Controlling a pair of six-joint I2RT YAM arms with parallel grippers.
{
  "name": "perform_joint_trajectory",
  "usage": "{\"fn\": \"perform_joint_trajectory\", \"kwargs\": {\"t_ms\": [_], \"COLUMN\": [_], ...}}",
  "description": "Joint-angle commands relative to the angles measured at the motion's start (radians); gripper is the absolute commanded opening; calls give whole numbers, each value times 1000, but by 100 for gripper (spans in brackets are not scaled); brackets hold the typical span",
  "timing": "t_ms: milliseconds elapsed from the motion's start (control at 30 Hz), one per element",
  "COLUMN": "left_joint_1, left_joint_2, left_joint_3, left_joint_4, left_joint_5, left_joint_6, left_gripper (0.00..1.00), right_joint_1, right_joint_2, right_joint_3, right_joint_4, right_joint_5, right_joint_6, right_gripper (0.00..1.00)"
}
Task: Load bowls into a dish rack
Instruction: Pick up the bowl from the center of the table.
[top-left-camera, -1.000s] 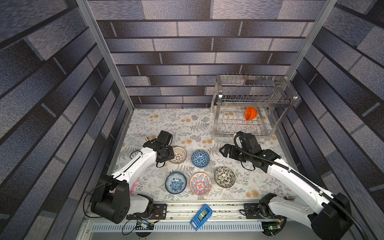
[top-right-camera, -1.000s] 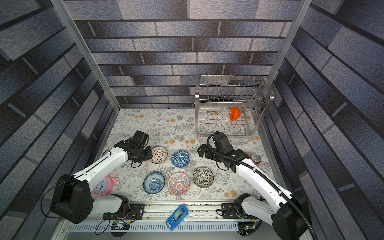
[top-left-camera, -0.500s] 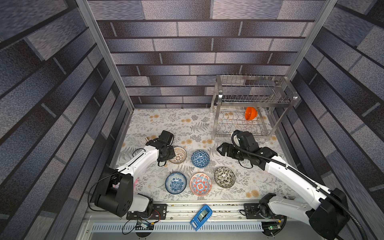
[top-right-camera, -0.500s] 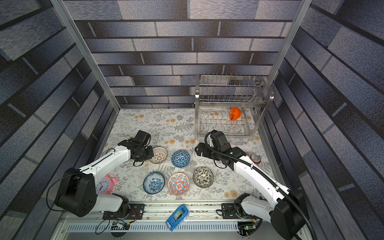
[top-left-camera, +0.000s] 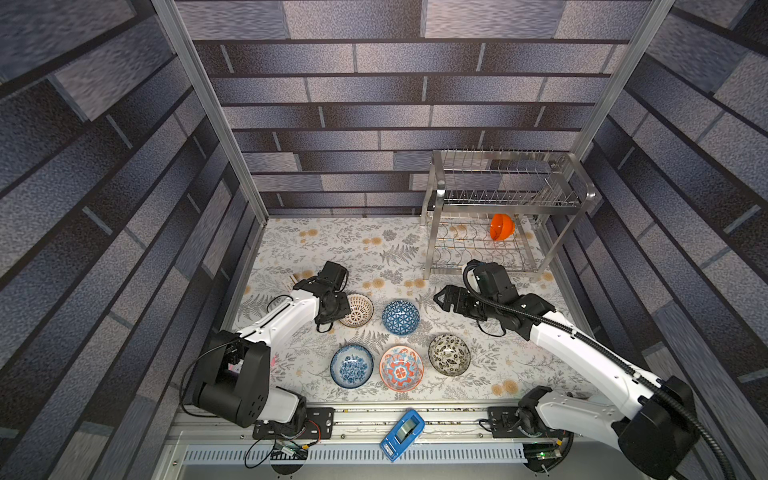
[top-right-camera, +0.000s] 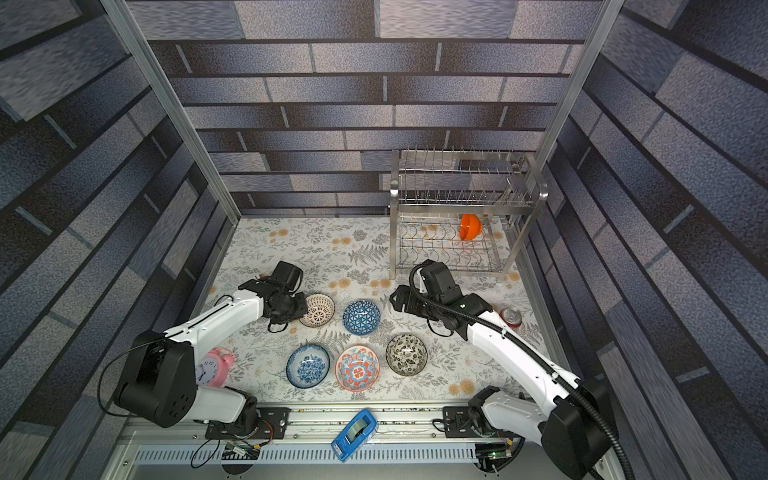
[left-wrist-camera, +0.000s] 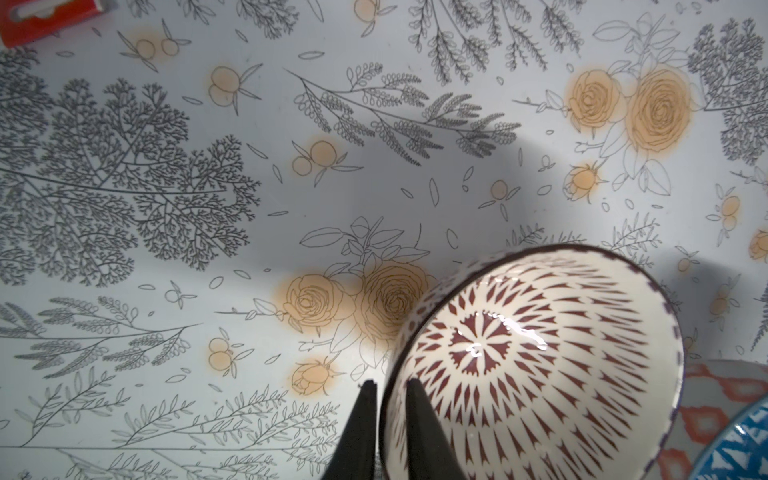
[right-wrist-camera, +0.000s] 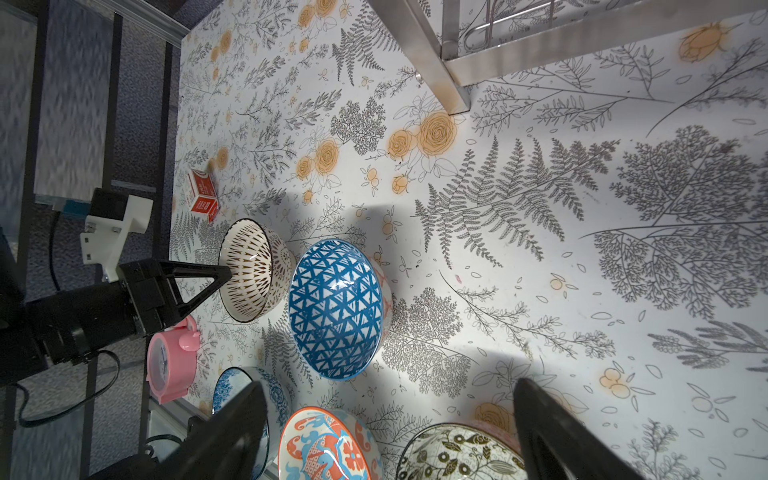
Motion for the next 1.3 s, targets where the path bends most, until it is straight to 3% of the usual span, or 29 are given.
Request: {"fn": "perform_joint_trajectory", "kwargs": {"t_ms": [0,400,667,1267], "left_joint_1": [4,4,2,-13], "left_joint_2": [15,21,23,-84], "left_joint_3": [-4,-5,-1,47], "left_joint_4": [3,8,-2,-77], "left_joint_5": [-20,-16,-11,-13], "left_joint_6": [16,13,10,37], "left_gripper": [17,12,0,0], "right_joint_1": [10,16,16,27], "right_joint_2": [-17,-21,-11,10], "right_joint_3": [31,24,30,37], "right_joint_4": [-21,-22,-22,-9], "right_joint_5": [-2,3,1,-5], "right_joint_6": [8,15,15,20], "right_gripper": [94,92,92,90]}}
